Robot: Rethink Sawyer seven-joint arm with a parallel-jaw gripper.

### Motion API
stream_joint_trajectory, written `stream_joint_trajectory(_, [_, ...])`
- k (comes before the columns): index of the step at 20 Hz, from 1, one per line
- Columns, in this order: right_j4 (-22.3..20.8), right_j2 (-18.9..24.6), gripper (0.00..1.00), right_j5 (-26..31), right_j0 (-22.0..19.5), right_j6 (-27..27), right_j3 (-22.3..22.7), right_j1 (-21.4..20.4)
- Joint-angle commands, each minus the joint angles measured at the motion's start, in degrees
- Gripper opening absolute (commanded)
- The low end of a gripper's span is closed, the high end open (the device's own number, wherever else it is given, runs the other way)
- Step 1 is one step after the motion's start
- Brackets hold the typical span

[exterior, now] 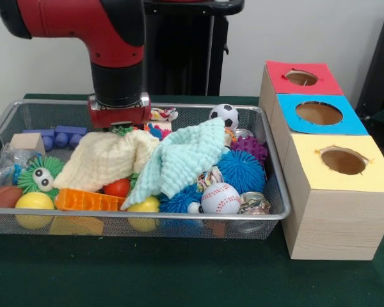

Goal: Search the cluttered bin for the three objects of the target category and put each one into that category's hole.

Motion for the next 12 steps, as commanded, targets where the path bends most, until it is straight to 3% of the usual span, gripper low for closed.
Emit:
stream_joint_trajectory(1, [6.7, 1.3, 1.00, 5.2, 3.9, 6.3, -0.8, -0.9])
stream_joint_trajectory(12, [12.6, -2.5, 1.00, 9.9, 8.4, 7.9, 0.7, -6.7])
